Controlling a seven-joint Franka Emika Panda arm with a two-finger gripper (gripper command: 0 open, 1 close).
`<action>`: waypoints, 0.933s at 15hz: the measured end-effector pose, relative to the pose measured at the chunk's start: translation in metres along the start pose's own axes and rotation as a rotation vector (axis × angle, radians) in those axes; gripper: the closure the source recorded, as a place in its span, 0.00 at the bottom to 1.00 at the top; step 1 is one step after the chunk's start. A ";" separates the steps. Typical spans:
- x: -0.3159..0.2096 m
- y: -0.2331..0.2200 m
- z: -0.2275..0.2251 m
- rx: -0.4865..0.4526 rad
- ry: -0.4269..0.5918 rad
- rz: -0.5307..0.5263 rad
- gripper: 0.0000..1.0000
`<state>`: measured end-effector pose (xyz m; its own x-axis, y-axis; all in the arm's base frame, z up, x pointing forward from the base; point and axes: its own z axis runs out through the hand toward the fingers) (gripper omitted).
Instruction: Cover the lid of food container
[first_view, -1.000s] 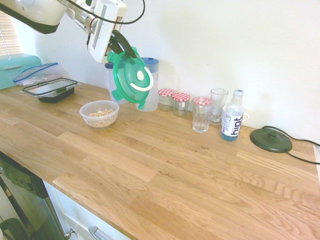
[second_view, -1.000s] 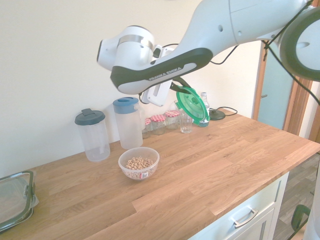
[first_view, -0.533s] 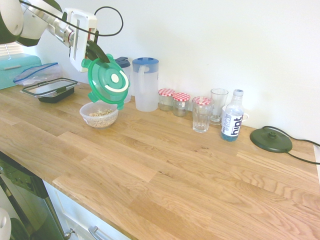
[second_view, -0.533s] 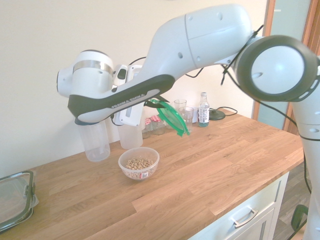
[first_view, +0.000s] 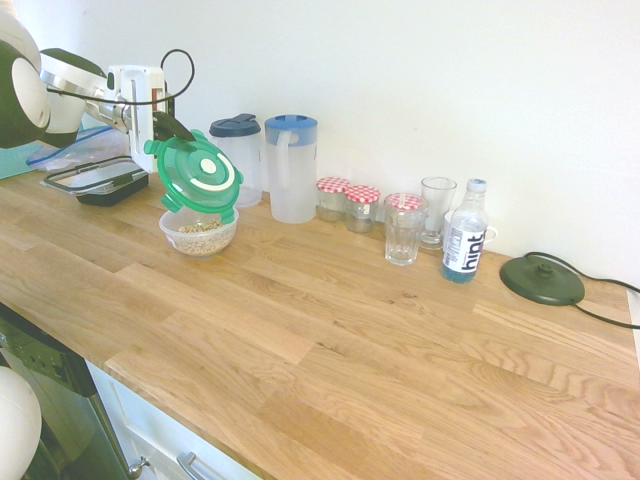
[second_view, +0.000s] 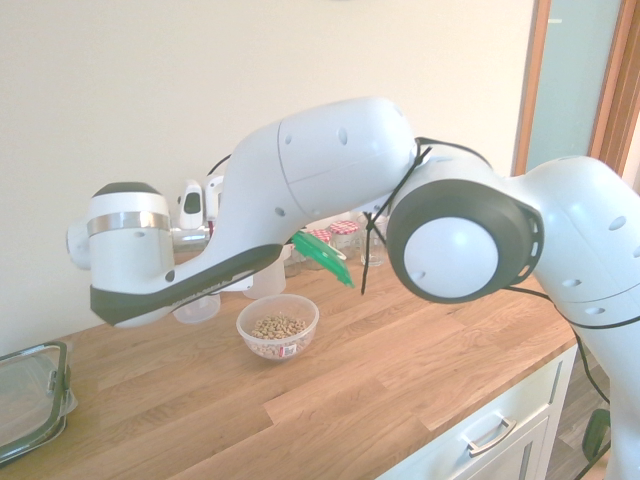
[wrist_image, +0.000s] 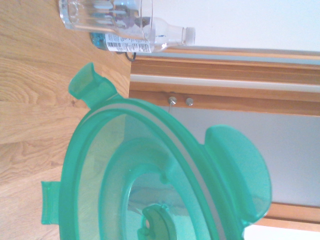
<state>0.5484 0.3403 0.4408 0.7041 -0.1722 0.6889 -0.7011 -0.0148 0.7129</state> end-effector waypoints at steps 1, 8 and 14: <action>-0.005 -0.004 -0.006 -0.005 0.011 -0.006 1.00; -0.024 -0.023 -0.027 -0.013 0.052 -0.034 1.00; -0.034 -0.048 -0.031 -0.017 0.105 -0.031 1.00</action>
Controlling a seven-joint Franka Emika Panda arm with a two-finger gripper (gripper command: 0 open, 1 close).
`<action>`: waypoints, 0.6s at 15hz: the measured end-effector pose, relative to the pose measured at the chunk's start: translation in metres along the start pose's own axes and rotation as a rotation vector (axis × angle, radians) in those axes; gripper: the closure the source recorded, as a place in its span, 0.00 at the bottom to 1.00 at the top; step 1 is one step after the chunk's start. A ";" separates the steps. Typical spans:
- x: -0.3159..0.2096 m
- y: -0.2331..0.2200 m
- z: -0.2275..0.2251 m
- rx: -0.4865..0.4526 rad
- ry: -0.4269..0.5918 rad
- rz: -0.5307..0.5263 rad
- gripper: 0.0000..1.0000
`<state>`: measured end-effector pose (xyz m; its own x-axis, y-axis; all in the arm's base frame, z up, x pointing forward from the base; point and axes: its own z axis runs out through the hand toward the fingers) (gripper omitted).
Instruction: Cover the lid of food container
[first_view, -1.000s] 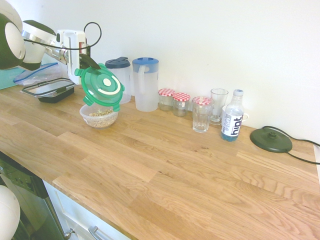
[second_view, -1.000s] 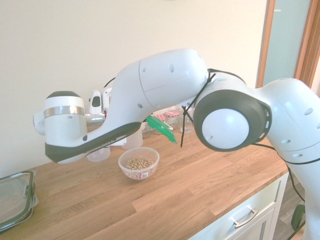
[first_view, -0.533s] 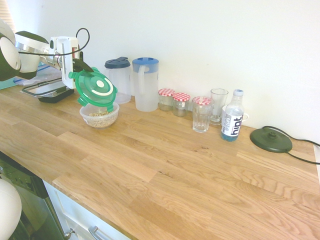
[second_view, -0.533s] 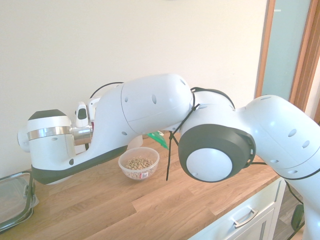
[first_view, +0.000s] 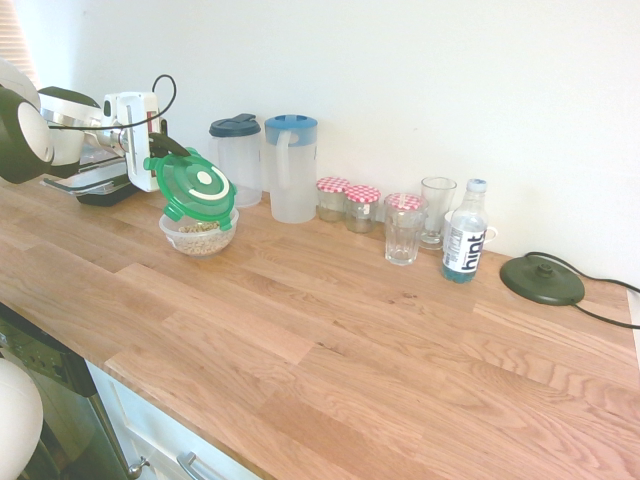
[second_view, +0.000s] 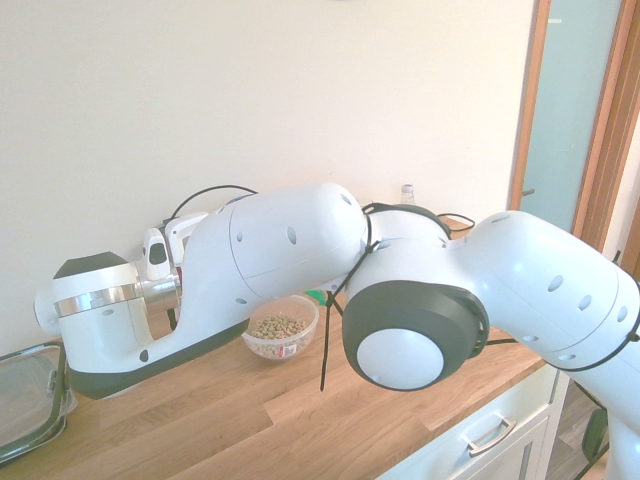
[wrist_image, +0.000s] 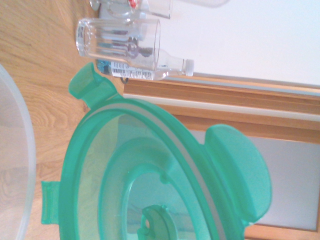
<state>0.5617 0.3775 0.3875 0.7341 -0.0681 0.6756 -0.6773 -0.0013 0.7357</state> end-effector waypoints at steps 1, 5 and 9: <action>-0.001 -0.004 0.000 0.003 0.003 -0.003 1.00; -0.008 -0.015 -0.002 0.010 0.020 -0.014 1.00; -0.010 -0.017 -0.005 0.018 0.032 -0.017 1.00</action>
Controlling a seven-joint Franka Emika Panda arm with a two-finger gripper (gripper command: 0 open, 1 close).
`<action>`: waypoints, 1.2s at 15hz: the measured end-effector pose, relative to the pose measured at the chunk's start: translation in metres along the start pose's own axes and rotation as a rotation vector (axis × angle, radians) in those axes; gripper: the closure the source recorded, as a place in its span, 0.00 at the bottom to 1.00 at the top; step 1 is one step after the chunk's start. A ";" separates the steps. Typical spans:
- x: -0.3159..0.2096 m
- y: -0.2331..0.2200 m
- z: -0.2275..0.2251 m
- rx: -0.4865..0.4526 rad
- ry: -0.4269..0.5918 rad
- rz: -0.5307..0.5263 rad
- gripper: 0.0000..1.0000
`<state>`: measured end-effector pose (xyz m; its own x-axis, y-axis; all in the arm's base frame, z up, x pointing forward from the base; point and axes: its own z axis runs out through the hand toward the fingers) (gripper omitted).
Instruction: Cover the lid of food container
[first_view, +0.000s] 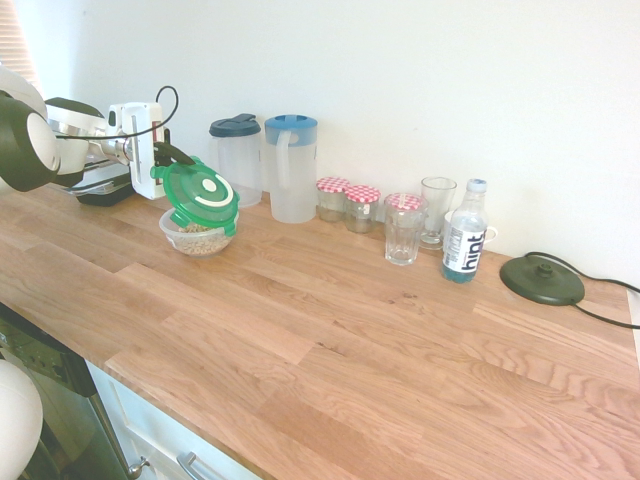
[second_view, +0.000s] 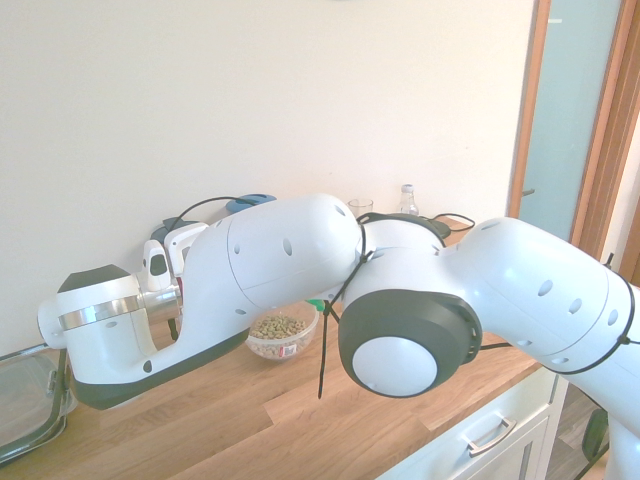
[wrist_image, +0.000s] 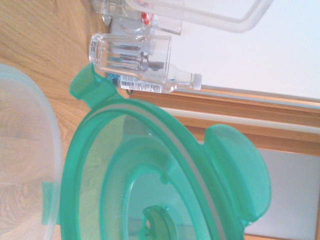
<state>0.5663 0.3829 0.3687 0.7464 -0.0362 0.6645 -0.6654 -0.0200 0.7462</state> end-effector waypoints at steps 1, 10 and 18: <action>-0.001 -0.001 -0.002 0.003 0.006 -0.004 1.00; -0.017 -0.022 -0.015 0.058 0.065 -0.034 0.00; -0.035 -0.022 -0.035 0.140 0.062 -0.088 0.00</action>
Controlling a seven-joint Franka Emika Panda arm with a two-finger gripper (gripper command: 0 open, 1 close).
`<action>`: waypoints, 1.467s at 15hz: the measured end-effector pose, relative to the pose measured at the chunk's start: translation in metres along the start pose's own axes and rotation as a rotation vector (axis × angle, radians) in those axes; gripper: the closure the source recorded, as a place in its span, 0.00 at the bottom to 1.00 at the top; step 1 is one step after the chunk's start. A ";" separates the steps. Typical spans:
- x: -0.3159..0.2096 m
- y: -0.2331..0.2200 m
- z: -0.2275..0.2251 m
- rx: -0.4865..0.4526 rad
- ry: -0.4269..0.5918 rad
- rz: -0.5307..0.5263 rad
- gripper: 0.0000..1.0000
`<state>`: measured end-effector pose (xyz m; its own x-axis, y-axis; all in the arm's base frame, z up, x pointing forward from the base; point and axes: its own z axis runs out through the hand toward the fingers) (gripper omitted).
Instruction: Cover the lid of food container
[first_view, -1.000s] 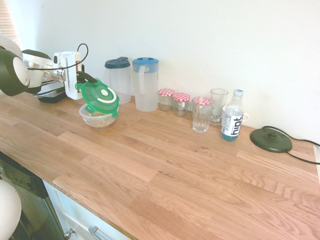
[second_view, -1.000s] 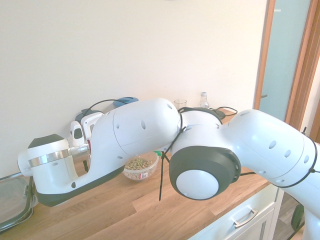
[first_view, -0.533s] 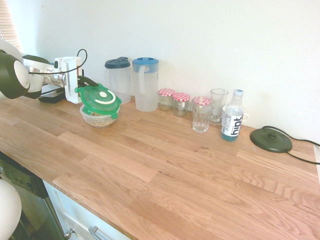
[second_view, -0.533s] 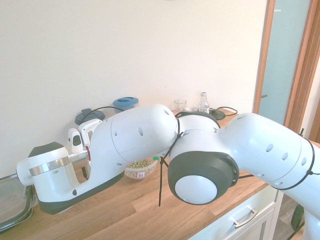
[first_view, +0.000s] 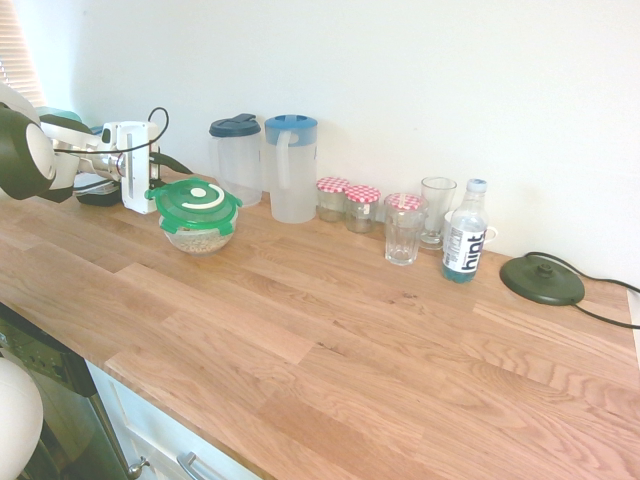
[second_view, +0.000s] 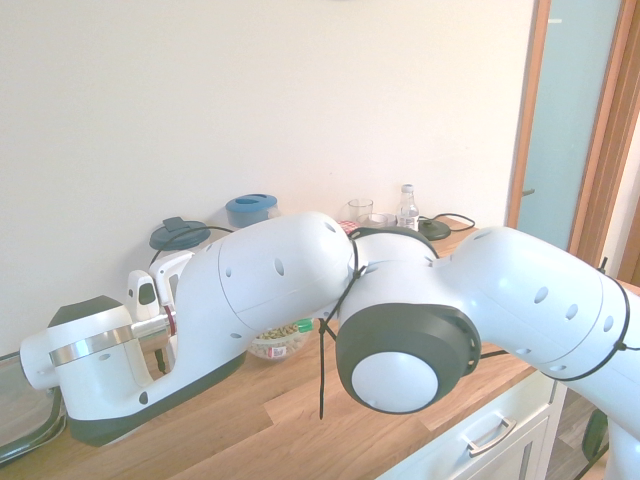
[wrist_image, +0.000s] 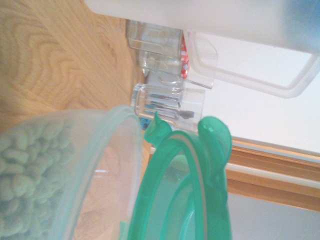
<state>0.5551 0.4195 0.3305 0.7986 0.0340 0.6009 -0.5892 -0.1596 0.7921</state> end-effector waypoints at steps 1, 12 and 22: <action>-0.002 0.003 -0.005 0.024 -0.017 -0.011 0.00; 0.042 0.076 -0.026 0.464 -0.450 -0.085 0.00; 0.119 0.136 0.114 0.996 -0.775 -0.133 0.00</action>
<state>0.5839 0.2889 0.4973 0.9052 -0.4234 0.0364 -0.4208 -0.8812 0.2154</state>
